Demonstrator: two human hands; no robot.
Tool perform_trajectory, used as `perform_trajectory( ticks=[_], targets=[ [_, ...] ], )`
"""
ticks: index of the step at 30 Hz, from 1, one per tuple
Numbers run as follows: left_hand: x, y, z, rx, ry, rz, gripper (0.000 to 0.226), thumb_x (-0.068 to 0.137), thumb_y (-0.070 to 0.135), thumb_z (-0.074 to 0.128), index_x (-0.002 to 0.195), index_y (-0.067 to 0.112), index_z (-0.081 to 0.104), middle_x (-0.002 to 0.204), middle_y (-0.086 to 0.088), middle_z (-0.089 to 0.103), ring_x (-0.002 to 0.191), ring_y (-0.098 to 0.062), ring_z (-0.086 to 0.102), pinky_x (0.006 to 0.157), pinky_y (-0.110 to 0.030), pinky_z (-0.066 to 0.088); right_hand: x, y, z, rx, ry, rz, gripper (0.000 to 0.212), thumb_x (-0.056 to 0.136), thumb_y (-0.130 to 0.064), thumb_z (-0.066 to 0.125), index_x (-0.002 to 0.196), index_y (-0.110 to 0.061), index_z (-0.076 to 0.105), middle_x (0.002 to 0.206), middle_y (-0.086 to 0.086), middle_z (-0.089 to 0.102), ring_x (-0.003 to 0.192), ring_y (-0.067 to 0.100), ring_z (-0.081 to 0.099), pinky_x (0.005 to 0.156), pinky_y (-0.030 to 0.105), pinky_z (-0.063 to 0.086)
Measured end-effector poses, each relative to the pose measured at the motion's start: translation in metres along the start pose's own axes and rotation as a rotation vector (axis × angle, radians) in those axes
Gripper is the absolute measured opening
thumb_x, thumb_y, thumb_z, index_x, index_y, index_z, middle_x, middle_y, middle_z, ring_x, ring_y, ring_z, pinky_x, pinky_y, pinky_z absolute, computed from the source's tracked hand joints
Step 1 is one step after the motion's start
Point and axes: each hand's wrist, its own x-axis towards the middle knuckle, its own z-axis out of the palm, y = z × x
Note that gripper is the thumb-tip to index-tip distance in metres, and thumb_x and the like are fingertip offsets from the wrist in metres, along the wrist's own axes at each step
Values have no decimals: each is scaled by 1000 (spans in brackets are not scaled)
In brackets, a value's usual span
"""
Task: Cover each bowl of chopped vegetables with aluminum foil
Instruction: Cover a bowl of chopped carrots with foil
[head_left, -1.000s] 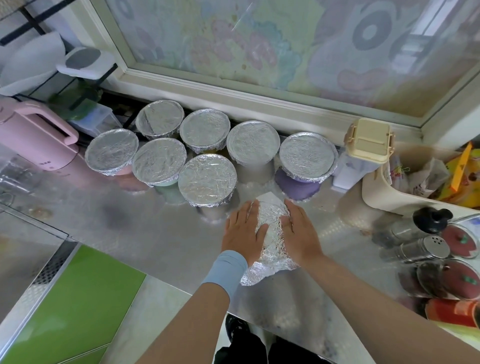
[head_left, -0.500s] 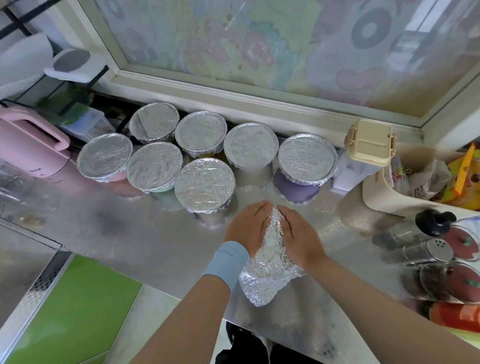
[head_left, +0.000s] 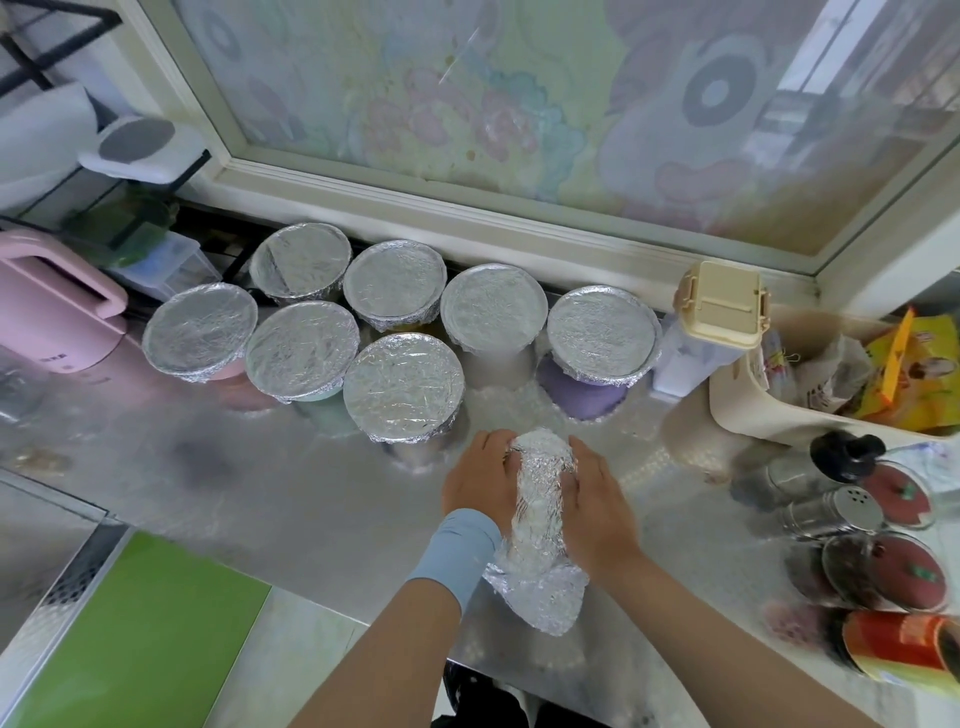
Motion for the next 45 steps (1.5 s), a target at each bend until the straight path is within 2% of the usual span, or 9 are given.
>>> perform_trajectory(
  ticks=[3,8,17,21,25,30,35,40,45],
  targets=[
    [5,-7,-8,29,-1,33,25,103,31,39,115,20,57,119,2,56,110,-21,53,87,-33,42,6,2,-4,4,-29,-88,43,103,-25,38,146,-24,38,142,-1,47,126,23,48,105,38,40],
    [14,-16,-14,33,-121,249,45,100,10,38,139,29,50,138,7,55,126,-15,49,105,-31,40,12,3,-1,-67,-97,-177,42,104,-30,37,145,-26,39,141,-5,48,124,20,51,102,36,43],
    [1,-23,-10,-351,-113,0,23,101,27,48,112,23,67,101,11,67,95,-11,60,86,-23,45,13,-2,-8,-26,-154,-177,41,103,-28,40,143,-24,38,133,3,58,115,26,58,96,36,45],
    [-6,-25,-6,-406,-87,-89,21,101,28,46,105,22,66,95,8,67,89,-13,60,74,-16,42,16,-6,-8,-325,-24,-293,37,100,-32,30,128,-25,53,126,-5,60,110,23,59,91,38,44],
    [-9,-23,-8,-203,-3,-11,22,100,23,44,99,20,66,91,5,66,86,-17,59,82,-32,50,17,-22,-6,-557,-49,-165,33,104,-29,30,134,-33,45,124,-6,60,110,23,57,91,39,40],
    [-5,-15,-14,-235,-97,55,47,95,5,41,131,28,61,132,13,58,121,-6,51,105,-18,35,19,-19,-1,-233,-136,-140,36,104,-33,33,137,-30,48,127,-3,60,111,24,59,93,39,46],
    [-7,-10,-10,-336,-78,-48,25,96,35,57,117,31,70,119,14,68,109,-6,61,100,-22,43,19,-11,-5,-96,-119,-162,34,103,-39,39,131,-29,55,120,-7,67,105,18,63,86,28,45],
    [-12,-6,-6,-425,-7,-190,17,95,31,59,107,29,72,100,18,70,94,-4,62,87,-18,45,29,-9,-10,-47,-208,-233,36,102,-35,43,134,-24,54,123,-4,66,110,17,61,89,26,43],
    [-26,-1,-4,-304,109,-297,12,99,24,48,101,24,60,98,6,66,92,-17,60,76,-25,40,16,-7,-11,-400,120,-326,36,87,-22,62,123,-19,59,126,4,60,113,27,58,92,43,46]
  ],
)
